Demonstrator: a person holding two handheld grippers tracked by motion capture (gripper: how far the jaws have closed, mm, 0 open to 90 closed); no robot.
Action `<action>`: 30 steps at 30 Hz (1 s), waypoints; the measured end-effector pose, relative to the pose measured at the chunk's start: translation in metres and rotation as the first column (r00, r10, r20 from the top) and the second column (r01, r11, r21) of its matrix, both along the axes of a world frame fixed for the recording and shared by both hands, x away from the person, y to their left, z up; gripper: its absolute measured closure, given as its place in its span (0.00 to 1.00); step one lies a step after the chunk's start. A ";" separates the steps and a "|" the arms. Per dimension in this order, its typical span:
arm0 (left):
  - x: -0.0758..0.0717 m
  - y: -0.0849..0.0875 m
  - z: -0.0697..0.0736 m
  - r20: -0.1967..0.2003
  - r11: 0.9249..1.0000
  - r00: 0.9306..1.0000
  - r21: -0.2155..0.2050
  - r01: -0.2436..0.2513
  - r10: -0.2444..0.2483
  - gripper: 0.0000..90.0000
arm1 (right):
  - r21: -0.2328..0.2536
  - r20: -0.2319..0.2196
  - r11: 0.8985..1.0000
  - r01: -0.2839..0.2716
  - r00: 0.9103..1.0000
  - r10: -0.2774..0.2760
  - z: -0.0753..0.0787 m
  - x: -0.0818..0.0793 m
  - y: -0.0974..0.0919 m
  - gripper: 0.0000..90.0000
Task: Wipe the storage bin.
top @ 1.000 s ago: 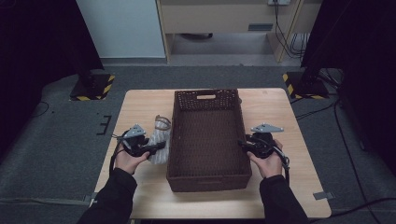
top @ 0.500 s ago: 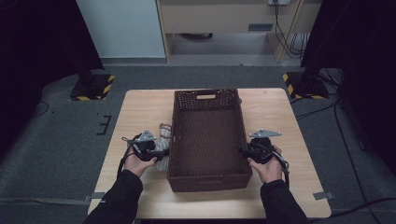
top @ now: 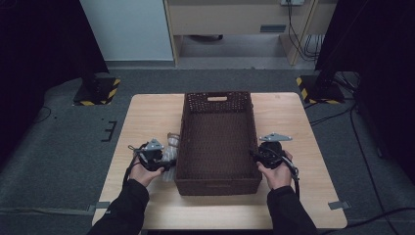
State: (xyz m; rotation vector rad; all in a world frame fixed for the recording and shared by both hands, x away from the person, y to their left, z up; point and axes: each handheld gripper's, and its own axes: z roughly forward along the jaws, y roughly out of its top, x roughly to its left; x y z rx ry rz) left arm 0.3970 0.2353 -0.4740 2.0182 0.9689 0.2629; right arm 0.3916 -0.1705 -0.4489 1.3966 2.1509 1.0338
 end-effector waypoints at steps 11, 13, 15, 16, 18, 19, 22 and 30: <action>-0.006 0.001 0.011 0.061 1.000 0.998 -0.006 0.022 -0.022 0.66 | -0.008 0.003 1.000 0.002 1.000 -0.002 0.000 0.001 0.000 0.80; -0.005 -0.002 -0.001 0.031 1.000 0.999 0.012 0.020 -0.020 0.66 | -0.006 0.005 1.000 0.005 1.000 -0.005 0.000 0.002 0.000 0.80; -0.003 -0.005 -0.010 -0.002 0.999 1.000 0.047 0.023 -0.023 0.66 | -0.006 0.007 1.000 0.003 1.000 -0.003 0.000 0.003 -0.001 0.80; -0.003 -0.006 -0.014 -0.017 0.997 1.000 0.067 0.025 -0.024 0.66 | -0.003 0.008 1.000 0.006 1.000 -0.006 0.000 0.003 -0.001 0.80; -0.001 -0.010 -0.024 -0.050 0.994 0.998 0.108 0.033 -0.028 0.66 | -0.001 0.009 1.000 0.007 1.000 -0.007 0.000 0.004 -0.001 0.80; -0.001 -0.013 -0.028 -0.061 0.991 0.998 0.132 0.038 -0.030 0.66 | 0.000 0.009 1.000 0.007 1.000 -0.007 0.000 0.004 -0.001 0.80; -0.001 -0.015 -0.029 -0.069 0.989 0.997 0.146 0.037 -0.027 0.66 | 0.000 0.010 1.000 0.006 1.000 -0.006 0.000 0.004 -0.001 0.80; -0.012 0.006 0.015 0.035 1.000 0.999 -0.019 0.015 -0.014 0.66 | 0.009 0.010 1.000 0.021 1.000 -0.021 -0.001 0.004 0.000 0.80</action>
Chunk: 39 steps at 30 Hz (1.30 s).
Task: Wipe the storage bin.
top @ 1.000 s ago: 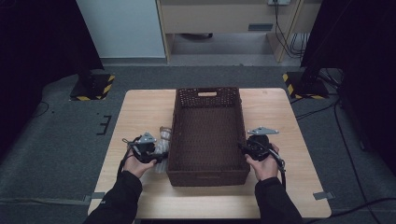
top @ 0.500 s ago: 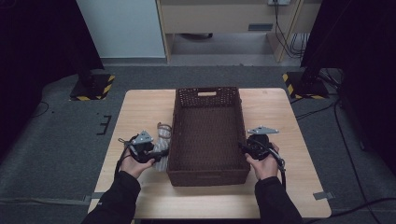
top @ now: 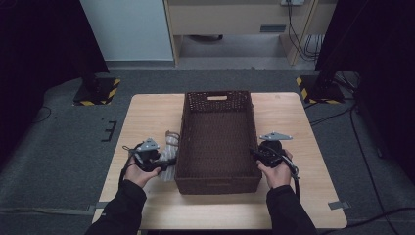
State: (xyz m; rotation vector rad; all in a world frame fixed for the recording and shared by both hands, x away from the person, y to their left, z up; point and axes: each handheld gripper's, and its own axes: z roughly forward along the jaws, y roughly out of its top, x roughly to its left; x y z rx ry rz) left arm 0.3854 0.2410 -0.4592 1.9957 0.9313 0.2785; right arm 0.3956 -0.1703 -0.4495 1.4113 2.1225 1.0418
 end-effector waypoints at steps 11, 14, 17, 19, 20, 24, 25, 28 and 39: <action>-0.005 -0.011 -0.019 -0.033 0.992 0.998 0.117 0.052 -0.048 0.66 | -0.020 -0.003 1.000 0.006 1.000 -0.006 0.001 0.004 0.003 0.80; -0.003 -0.016 -0.031 -0.072 0.988 0.996 0.144 0.059 -0.049 0.66 | -0.017 -0.004 1.000 0.007 1.000 -0.007 0.001 0.004 0.003 0.79; -0.003 -0.016 -0.036 -0.088 0.989 0.995 0.141 0.054 -0.042 0.66 | -0.020 0.000 1.000 0.007 1.000 -0.007 0.001 0.005 0.002 0.77; -0.003 -0.014 -0.036 -0.095 0.991 0.995 0.128 0.043 -0.031 0.66 | -0.025 0.011 1.000 0.005 1.000 -0.005 0.001 0.004 0.001 0.73; -0.003 -0.013 -0.035 -0.094 0.991 0.995 0.124 0.040 -0.028 0.66 | -0.027 0.028 1.000 0.001 1.000 -0.001 0.001 0.004 0.001 0.71; -0.008 -0.006 -0.026 -0.082 0.996 0.996 0.090 0.024 -0.016 0.66 | 0.013 0.036 0.999 -0.050 0.998 0.050 0.009 -0.002 -0.005 0.59; -0.010 -0.003 -0.022 -0.073 0.997 0.997 0.080 0.018 -0.012 0.66 | -0.002 0.043 0.998 -0.069 0.997 0.070 0.010 -0.005 -0.006 0.58; -0.018 0.003 -0.010 -0.045 0.999 0.999 0.039 0.007 -0.005 0.66 | 0.004 0.008 0.995 -0.100 0.995 0.099 0.010 -0.012 -0.009 0.56; -0.025 0.000 -0.010 -0.032 0.998 0.999 0.048 0.031 -0.030 0.66 | -0.037 -0.018 0.998 -0.050 0.999 0.049 0.000 -0.012 0.001 0.79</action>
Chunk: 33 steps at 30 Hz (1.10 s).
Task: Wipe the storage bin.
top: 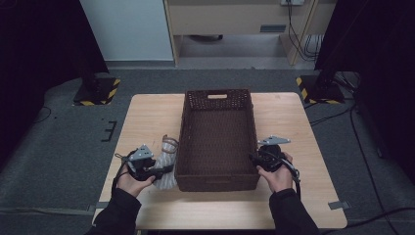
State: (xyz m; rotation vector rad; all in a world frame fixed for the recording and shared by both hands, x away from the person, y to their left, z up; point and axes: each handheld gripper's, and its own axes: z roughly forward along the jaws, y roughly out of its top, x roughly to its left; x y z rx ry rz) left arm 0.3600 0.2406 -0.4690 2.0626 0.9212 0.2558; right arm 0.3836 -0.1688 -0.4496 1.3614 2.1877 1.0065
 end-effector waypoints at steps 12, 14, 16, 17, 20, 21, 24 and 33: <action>0.008 -0.013 -0.030 -0.080 0.992 0.997 0.127 0.026 -0.016 0.66 | 0.009 0.035 0.998 0.063 0.997 -0.063 -0.001 0.008 0.003 0.81; 0.007 -0.008 -0.024 -0.065 0.996 0.998 0.081 0.020 -0.015 0.66 | 0.005 0.041 0.998 0.062 0.997 -0.062 -0.001 0.007 0.003 0.81; 0.003 -0.003 -0.015 -0.048 0.999 0.999 0.029 0.021 -0.020 0.66 | 0.005 0.044 0.998 0.062 0.997 -0.062 -0.002 0.007 0.003 0.81; 0.001 -0.001 -0.010 -0.032 1.000 0.999 0.009 0.023 -0.023 0.66 | 0.003 0.045 0.998 0.062 0.997 -0.062 -0.002 0.007 0.003 0.81; -0.005 0.007 0.008 0.019 0.997 1.000 -0.073 0.022 -0.021 0.66 | 0.000 0.041 0.998 0.063 0.997 -0.063 -0.001 0.006 0.004 0.81; -0.006 0.009 0.012 0.030 0.996 0.999 -0.088 0.022 -0.019 0.66 | -0.001 0.042 0.998 0.062 0.997 -0.062 -0.001 0.006 0.004 0.80; -0.009 0.014 0.019 0.048 0.993 0.999 -0.112 0.019 -0.014 0.66 | 0.005 0.040 0.998 0.060 0.997 -0.061 -0.001 0.006 0.004 0.80; -0.010 -0.004 -0.016 -0.055 0.999 0.998 0.029 0.034 -0.033 0.66 | 0.008 0.041 0.998 0.061 0.997 -0.061 -0.002 0.006 0.003 0.80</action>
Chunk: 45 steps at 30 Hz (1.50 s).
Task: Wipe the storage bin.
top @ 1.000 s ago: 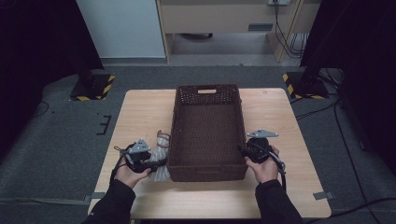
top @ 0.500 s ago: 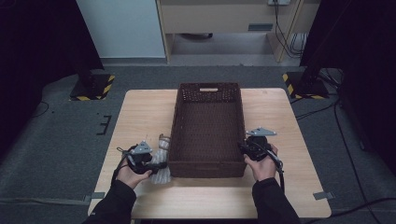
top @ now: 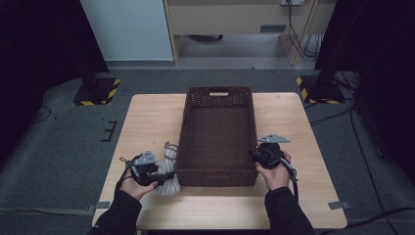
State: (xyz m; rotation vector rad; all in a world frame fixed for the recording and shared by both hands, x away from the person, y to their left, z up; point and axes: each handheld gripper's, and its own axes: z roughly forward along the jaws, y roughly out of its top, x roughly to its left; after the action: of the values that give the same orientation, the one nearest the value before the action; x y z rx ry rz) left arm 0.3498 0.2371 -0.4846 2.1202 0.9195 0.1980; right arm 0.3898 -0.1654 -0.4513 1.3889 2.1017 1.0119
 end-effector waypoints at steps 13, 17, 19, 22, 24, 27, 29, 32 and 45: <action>-0.021 0.012 0.029 0.058 0.997 0.998 -0.081 0.004 0.001 0.65 | 0.004 0.011 0.999 0.034 0.999 -0.034 0.000 0.000 0.003 0.81; -0.023 0.012 0.029 0.062 0.997 0.998 -0.080 0.002 0.003 0.65 | 0.012 0.007 0.999 0.029 1.000 -0.030 0.000 0.000 0.002 0.80; -0.022 0.007 0.019 0.037 0.999 0.999 -0.052 0.004 -0.002 0.65 | 0.013 0.007 1.000 0.026 1.000 -0.026 0.000 0.000 0.002 0.80; -0.020 0.001 0.005 0.001 1.000 1.000 0.003 0.009 -0.009 0.65 | 0.011 0.008 1.000 0.022 1.000 -0.022 0.000 0.000 0.002 0.80; -0.019 -0.002 -0.003 -0.026 1.000 1.000 0.028 0.007 -0.006 0.65 | 0.009 0.009 1.000 0.020 1.000 -0.020 0.000 0.000 0.002 0.80; -0.019 -0.003 -0.007 -0.050 0.999 0.999 0.038 0.003 -0.001 0.65 | 0.011 0.007 1.000 0.020 1.000 -0.020 0.000 0.000 0.002 0.80; -0.021 -0.001 -0.001 -0.041 1.000 0.999 0.016 -0.005 0.005 0.65 | 0.009 0.008 1.000 0.018 1.000 -0.018 -0.001 0.000 0.001 0.80; -0.025 0.004 0.014 -0.011 0.999 1.000 -0.034 -0.012 0.011 0.65 | 0.010 0.009 1.000 0.017 1.000 -0.017 -0.001 0.000 0.001 0.80; -0.008 0.025 0.040 0.049 0.984 0.987 -0.095 -0.149 0.155 0.64 | 0.005 0.013 1.000 -0.003 1.000 0.003 -0.001 0.001 0.000 0.80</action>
State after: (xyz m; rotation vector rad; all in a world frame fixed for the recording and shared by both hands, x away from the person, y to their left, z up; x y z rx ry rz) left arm 0.3422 0.2624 -0.4445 1.9523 1.0384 0.2866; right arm 0.3907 -0.1655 -0.4520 1.3790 2.0939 1.0256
